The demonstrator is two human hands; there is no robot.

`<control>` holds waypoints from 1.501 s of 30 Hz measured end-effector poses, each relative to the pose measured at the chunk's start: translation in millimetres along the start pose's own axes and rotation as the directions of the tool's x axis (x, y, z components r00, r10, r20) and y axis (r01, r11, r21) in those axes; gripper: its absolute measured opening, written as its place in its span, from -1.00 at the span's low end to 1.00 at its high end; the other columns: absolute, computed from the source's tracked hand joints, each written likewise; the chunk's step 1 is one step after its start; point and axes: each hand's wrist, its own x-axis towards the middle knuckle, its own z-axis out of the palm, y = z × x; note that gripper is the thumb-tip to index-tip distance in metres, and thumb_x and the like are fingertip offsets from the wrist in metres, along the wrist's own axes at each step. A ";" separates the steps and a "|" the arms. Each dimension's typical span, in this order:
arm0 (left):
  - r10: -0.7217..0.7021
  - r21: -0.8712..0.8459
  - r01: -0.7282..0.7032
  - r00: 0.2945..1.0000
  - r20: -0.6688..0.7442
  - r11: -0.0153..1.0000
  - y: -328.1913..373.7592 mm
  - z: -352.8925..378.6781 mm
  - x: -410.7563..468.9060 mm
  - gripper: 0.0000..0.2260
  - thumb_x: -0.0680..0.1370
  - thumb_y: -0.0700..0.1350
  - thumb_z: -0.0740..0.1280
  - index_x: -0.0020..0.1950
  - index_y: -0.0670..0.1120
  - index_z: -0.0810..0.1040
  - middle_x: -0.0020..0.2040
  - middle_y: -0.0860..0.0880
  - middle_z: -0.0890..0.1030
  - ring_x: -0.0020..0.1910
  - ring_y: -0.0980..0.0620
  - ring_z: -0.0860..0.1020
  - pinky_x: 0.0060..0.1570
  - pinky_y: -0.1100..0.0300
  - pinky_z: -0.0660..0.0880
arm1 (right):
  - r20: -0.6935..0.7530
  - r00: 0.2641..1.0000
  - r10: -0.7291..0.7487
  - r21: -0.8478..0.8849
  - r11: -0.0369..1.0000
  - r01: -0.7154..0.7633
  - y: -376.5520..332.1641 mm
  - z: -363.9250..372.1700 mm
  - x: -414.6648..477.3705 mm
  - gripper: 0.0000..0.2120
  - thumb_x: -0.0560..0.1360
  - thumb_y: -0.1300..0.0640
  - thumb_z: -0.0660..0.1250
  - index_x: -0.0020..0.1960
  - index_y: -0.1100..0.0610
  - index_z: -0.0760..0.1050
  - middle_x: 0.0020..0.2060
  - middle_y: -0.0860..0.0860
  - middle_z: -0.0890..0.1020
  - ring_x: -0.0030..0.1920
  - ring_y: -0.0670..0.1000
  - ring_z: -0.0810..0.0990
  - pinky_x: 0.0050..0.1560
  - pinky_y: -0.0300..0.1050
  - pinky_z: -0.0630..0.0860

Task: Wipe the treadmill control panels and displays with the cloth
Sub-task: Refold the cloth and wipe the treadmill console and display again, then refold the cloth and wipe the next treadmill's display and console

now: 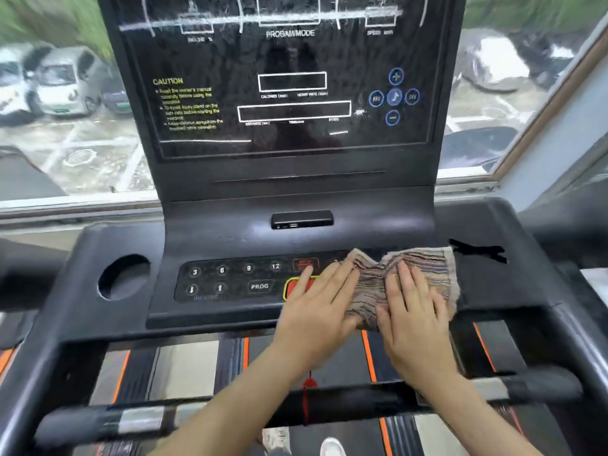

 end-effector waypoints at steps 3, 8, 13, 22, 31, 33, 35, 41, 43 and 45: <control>-0.031 0.094 0.031 1.000 0.000 0.995 -20.5 0.8 -29.4 -0.48 0.57 0.08 0.13 0.51 -0.04 0.27 0.54 0.03 0.21 0.46 0.03 0.30 0.42 -0.11 0.22 | 0.044 0.991 -0.127 0.029 0.992 0.126 -31.4 7.0 -3.9 -0.52 0.56 0.02 0.04 0.39 0.20 0.39 0.47 0.15 0.33 0.46 0.18 0.30 0.33 0.14 0.23; -0.223 0.118 0.226 0.974 -0.039 0.967 -64.6 -4.5 -82.1 -0.42 0.51 -0.08 0.19 0.54 0.00 0.19 0.55 0.07 0.15 0.48 0.04 0.22 0.41 -0.06 0.11 | 0.116 0.940 -0.321 0.085 0.946 0.312 -87.2 12.8 5.5 -0.51 0.50 0.04 0.10 0.38 0.11 0.43 0.47 0.08 0.34 0.45 0.13 0.30 0.34 0.10 0.18; -0.418 0.120 0.423 0.906 -0.070 0.898 -103.9 -20.2 -129.8 -0.36 0.43 -0.19 0.10 0.54 -0.03 0.18 0.55 0.03 0.16 0.49 0.00 0.21 0.39 -0.05 0.19 | 0.184 0.863 -0.471 0.098 0.882 0.460 -148.9 14.0 18.9 -0.49 0.51 -0.03 0.05 0.41 0.07 0.40 0.46 0.05 0.37 0.44 0.11 0.34 0.35 0.08 0.19; -0.584 0.031 0.592 0.801 -0.130 0.805 -167.5 -41.2 -188.8 -0.43 0.38 -0.26 0.47 0.38 -0.07 0.47 0.37 0.01 0.49 0.34 -0.09 0.46 0.25 -0.16 0.39 | 0.247 0.719 -0.650 0.189 0.760 0.622 -250.4 20.7 49.0 -0.45 0.50 -0.08 -0.02 0.44 -0.01 0.37 0.47 0.00 0.35 0.48 0.07 0.28 0.39 0.08 0.26; -0.534 -0.199 0.499 0.821 -0.205 0.843 -190.2 -43.9 -193.8 -0.84 0.41 -0.21 0.27 -0.12 0.01 0.57 0.06 0.14 0.60 0.16 -0.11 0.48 0.00 -0.05 0.49 | 0.037 0.614 -0.788 0.232 0.605 0.762 -289.3 30.7 70.5 -0.69 0.41 -0.06 0.16 0.02 0.07 0.52 0.06 -0.05 0.58 0.19 0.07 0.48 0.16 -0.01 0.39; -0.573 -0.268 0.515 0.787 -0.227 0.814 -185.0 -44.0 -208.9 -0.85 0.35 -0.26 0.35 -0.19 0.00 0.57 0.03 0.18 0.61 0.09 -0.05 0.50 -0.09 0.00 0.50 | -0.024 0.594 -0.804 0.260 0.569 0.780 -295.3 35.3 59.9 -0.81 0.40 -0.02 0.20 -0.11 0.06 0.49 -0.10 -0.05 0.57 0.04 0.07 0.49 0.07 -0.04 0.36; -0.621 -0.338 0.541 0.758 -0.201 0.770 -181.0 -48.5 -227.7 -0.79 0.31 -0.29 0.36 -0.19 -0.01 0.61 0.03 0.19 0.63 0.03 0.02 0.50 -0.06 0.07 0.49 | -0.028 0.564 -0.825 0.299 0.532 0.793 -303.7 37.2 43.4 -0.88 0.39 0.02 0.23 -0.17 0.04 0.48 -0.20 -0.07 0.55 -0.06 0.06 0.48 0.02 -0.03 0.36; -0.864 -0.794 0.598 0.453 0.222 0.110 -156.1 -105.2 -272.4 -0.78 0.28 -0.23 0.27 -0.19 0.00 0.64 -0.34 0.11 0.59 -0.33 0.16 0.53 -0.25 0.15 0.47 | 0.336 0.639 -0.692 0.864 0.496 0.083 -328.7 6.3 20.8 -0.87 0.43 0.09 0.39 -0.25 -0.07 0.49 -0.37 -0.17 0.55 -0.29 -0.11 0.49 -0.19 -0.08 0.44; -0.864 -0.880 0.471 0.420 0.279 -0.056 -140.4 -123.0 -289.7 -0.86 0.35 -0.24 0.29 -0.18 -0.17 0.62 -0.29 -0.10 0.60 -0.29 -0.06 0.56 -0.23 0.00 0.48 | 0.458 0.522 -0.720 0.879 0.455 -0.143 -336.2 -8.8 19.2 -0.96 0.44 0.08 0.41 -0.17 0.01 0.56 -0.31 -0.08 0.62 -0.26 -0.08 0.55 -0.12 -0.04 0.50; -0.850 -0.925 0.347 0.429 0.304 -0.156 -122.8 -133.8 -308.6 -0.85 0.45 -0.26 0.31 -0.05 -0.28 0.61 -0.09 -0.28 0.65 -0.11 -0.31 0.60 -0.03 -0.14 0.51 | 0.508 0.358 -0.783 0.860 0.435 -0.267 -340.6 -24.9 12.9 -0.93 0.51 0.12 0.40 -0.08 0.12 0.57 -0.25 0.06 0.65 -0.23 0.01 0.57 -0.10 0.02 0.51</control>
